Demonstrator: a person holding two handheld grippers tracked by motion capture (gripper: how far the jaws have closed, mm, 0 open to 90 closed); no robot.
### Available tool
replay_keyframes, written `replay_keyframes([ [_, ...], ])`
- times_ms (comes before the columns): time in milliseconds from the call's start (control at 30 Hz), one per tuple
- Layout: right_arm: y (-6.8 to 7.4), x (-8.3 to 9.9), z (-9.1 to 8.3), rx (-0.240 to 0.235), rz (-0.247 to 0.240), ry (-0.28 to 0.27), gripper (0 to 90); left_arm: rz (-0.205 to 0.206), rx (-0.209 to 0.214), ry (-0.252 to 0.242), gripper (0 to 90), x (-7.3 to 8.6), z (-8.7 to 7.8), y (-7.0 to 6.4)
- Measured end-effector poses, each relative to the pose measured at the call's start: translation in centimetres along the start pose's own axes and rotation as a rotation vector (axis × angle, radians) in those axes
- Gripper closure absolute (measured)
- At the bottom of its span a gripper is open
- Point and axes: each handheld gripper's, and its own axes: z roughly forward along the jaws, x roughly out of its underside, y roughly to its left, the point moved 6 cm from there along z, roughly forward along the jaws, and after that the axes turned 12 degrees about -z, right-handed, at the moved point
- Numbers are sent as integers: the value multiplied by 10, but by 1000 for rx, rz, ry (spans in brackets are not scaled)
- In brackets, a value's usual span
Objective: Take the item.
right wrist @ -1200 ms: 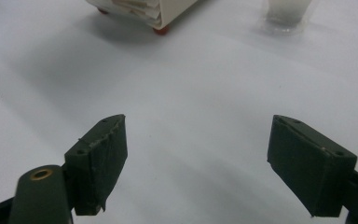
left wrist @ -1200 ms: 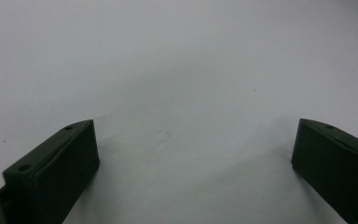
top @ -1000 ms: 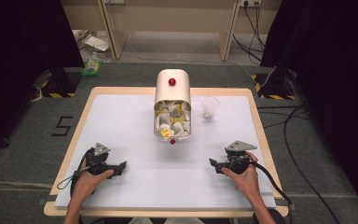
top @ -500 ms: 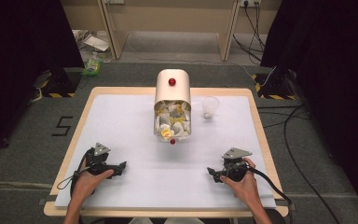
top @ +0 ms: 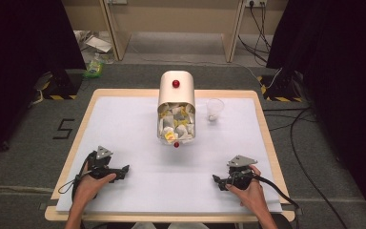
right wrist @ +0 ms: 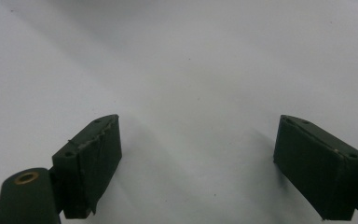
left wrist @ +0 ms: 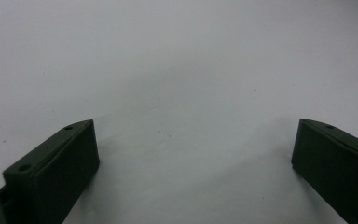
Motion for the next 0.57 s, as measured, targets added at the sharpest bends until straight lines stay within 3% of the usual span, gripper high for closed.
replay_keyframes([
  [567,3,1,-2,-1,5,1,157,0,-2,0,0,0,0,0],
])
